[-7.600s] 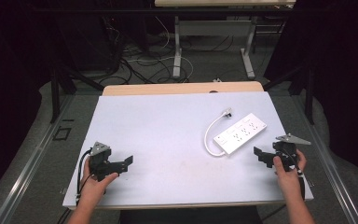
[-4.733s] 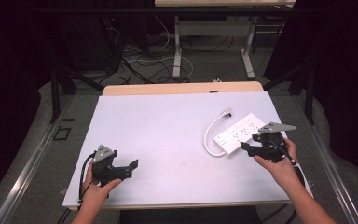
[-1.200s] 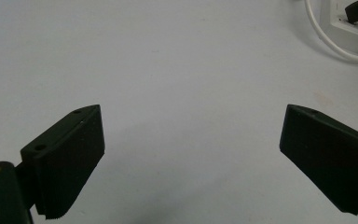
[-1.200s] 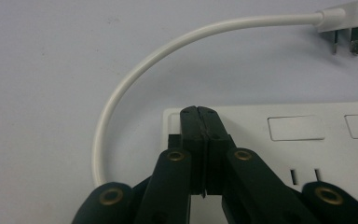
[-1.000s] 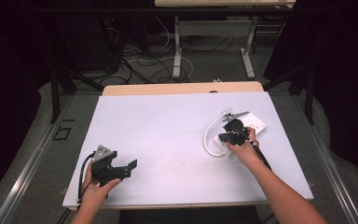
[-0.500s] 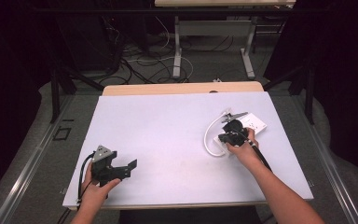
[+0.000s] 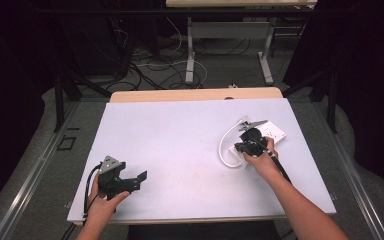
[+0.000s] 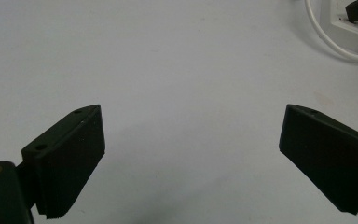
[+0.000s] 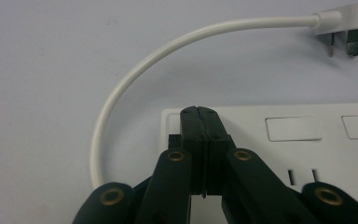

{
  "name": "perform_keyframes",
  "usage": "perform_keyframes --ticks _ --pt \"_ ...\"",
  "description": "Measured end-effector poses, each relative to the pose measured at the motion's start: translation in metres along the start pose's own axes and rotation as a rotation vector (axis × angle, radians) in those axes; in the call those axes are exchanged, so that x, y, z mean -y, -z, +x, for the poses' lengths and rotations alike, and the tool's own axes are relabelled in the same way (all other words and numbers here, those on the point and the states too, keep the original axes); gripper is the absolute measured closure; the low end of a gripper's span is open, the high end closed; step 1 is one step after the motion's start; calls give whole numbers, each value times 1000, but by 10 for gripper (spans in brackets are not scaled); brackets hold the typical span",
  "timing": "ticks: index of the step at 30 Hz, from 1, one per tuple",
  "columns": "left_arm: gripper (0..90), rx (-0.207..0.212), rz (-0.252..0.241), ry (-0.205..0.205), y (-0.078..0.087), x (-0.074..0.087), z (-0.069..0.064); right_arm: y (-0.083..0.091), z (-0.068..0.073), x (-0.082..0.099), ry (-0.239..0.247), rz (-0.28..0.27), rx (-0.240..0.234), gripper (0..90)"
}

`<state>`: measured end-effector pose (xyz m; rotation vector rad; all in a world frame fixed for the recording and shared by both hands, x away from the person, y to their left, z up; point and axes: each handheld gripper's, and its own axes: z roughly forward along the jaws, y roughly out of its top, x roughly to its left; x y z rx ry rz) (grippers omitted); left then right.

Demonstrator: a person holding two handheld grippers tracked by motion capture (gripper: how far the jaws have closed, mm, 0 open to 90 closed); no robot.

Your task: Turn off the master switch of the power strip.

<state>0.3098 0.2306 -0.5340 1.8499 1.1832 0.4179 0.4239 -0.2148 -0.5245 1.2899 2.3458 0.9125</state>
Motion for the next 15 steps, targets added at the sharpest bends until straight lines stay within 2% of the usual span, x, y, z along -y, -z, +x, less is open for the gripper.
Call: perform_keyframes --ticks 6,7,10,15 --pt "69 -1 1 3 -1 0 0 5 -1 -1 -8 -14 -1 900" --pt "69 -1 1 3 -1 0 0 5 -1 -1 5 -17 1 900" --pt "69 -1 -3 5 -1 0 -1 7 0 -2 -6 -11 -9 900" --pt "69 0 1 3 -1 0 0 10 1 -3 3 -9 -13 879"
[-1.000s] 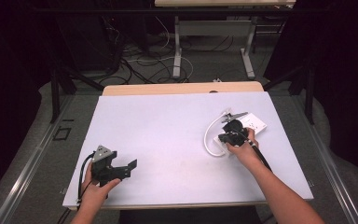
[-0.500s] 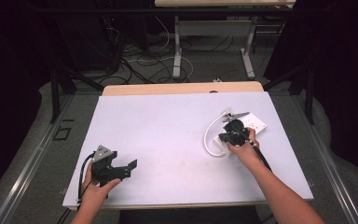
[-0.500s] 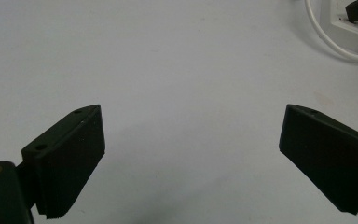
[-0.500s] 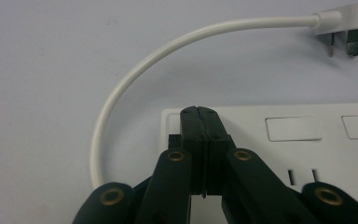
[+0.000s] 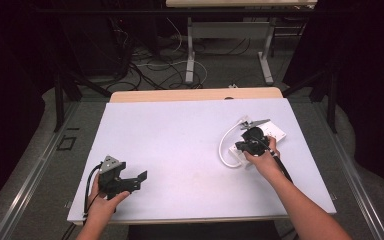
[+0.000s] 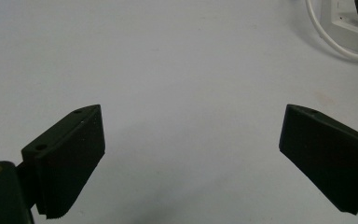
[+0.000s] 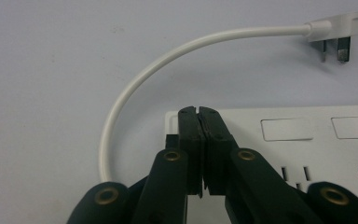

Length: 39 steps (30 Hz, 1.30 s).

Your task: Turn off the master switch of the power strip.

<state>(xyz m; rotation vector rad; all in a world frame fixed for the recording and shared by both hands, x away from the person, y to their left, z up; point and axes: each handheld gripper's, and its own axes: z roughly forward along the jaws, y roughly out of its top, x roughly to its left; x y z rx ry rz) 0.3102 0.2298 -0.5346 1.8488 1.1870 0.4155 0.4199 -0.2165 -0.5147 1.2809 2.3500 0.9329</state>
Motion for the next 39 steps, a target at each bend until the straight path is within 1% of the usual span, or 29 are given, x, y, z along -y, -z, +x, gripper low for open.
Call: perform_keyframes --ticks 4,5,7,10,14,21,22,25,26,29,31,35,36,37,39 --pt "69 0 -3 0 0 0 0 1 1 0 -9 1 9 858" --pt "69 0 -3 0 0 0 0 2 -1 1 1 0 8 848" --pt "69 -1 -3 0 0 0 0 3 -1 1 -11 -1 -3 825" --pt "69 -1 -3 0 0 0 0 4 -2 1 -4 0 -5 803" --pt "69 -1 -3 1 0 0 0 5 -2 2 -8 -1 1 760" --pt "69 0 -2 1 0 0 0 7 -3 1 -9 -21 -2 646" --pt "69 2 -1 1 0 0 1 8 -2 1 -22 -21 -4 631" --pt "70 0 -2 1 0 0 0 9 -2 1 -13 -23 -3 584" --pt "69 0 -1 1 0 0 0 10 -1 1 -22 -22 -10 570" --pt "70 -1 -3 1 0 0 0 11 0 1 -20 -33 -5 551" --pt "70 -2 -3 0 0 0 0 13 0 1 -9 -49 -4 530" --pt "70 -3 -1 0 0 0 0 18 2 1 -15 -73 -7 461" --pt "70 -2 1 0 1 0 0 20 3 1 -17 -76 -11 460" --pt "70 -2 2 0 1 0 0 21 3 1 -8 -80 -11 453" --pt "70 -3 0 -1 1 0 0 24 5 1 -5 -79 -9 410"
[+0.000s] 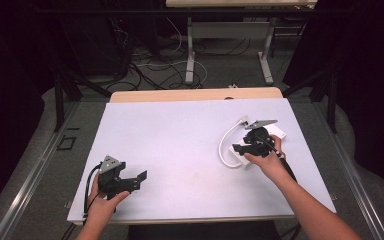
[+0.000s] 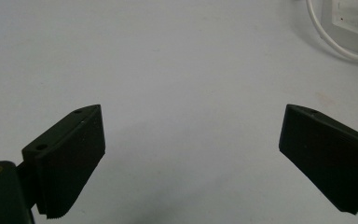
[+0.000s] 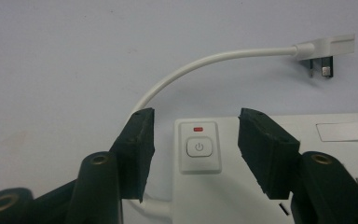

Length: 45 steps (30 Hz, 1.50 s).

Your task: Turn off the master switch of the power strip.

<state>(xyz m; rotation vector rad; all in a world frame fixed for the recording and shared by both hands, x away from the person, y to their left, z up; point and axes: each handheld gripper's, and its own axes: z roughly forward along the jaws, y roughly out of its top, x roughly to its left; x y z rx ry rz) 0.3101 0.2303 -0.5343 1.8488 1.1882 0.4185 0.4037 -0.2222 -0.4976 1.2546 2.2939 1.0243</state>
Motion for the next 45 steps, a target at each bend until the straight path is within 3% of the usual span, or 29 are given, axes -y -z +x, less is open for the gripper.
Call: perform_keyframes --ticks 15,23,27,32,45 --pt "70 -7 -8 6 0 0 0 14 10 3 20 2 -19 363" --pt "70 -3 -5 1 0 0 0 14 11 13 32 -5 -22 177" --pt "70 4 -2 3 1 0 0 16 10 18 16 -4 -9 145" --pt "70 2 -1 4 1 0 1 20 6 24 17 -27 26 0" --pt "70 -6 -7 8 3 0 1 35 4 42 19 -59 57 0"
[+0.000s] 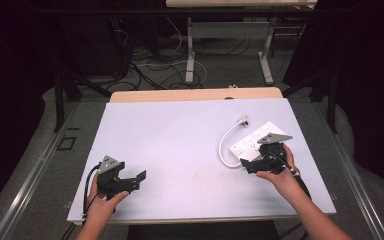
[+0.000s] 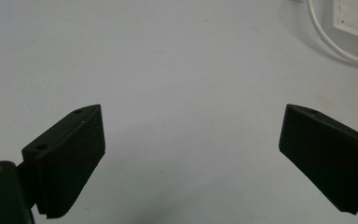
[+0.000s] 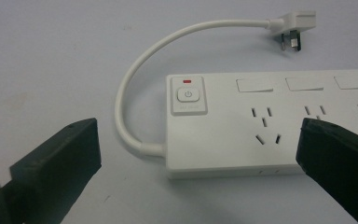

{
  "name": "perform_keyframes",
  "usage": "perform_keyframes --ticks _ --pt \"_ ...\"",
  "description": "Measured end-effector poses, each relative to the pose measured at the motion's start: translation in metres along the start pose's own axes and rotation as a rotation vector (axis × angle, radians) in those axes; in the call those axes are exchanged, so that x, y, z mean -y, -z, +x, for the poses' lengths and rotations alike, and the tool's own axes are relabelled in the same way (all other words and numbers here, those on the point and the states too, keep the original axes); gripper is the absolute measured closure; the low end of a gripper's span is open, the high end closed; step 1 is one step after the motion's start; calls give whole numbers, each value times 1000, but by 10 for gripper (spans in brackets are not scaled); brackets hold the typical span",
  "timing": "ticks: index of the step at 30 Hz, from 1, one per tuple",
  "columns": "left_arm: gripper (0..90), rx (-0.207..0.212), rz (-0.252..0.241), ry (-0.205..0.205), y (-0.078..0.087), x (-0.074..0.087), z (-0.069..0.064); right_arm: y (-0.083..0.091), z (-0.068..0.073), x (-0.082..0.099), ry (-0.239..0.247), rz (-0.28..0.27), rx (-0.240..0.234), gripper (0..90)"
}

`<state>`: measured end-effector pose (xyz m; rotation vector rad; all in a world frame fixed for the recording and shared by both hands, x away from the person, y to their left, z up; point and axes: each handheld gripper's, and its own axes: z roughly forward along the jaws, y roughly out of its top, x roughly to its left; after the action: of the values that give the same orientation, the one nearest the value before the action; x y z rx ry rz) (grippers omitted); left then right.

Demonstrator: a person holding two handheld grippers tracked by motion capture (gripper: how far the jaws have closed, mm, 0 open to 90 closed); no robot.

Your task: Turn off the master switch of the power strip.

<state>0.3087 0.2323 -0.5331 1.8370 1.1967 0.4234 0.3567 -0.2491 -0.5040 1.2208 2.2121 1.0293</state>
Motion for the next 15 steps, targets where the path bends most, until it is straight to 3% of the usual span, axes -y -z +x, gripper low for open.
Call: perform_keyframes --ticks 10,15 --pt "70 -1 0 0 0 0 0 14 0 16 9 -12 -2 0" --pt "70 0 -1 2 0 0 0 22 -1 25 -14 -19 5 0"
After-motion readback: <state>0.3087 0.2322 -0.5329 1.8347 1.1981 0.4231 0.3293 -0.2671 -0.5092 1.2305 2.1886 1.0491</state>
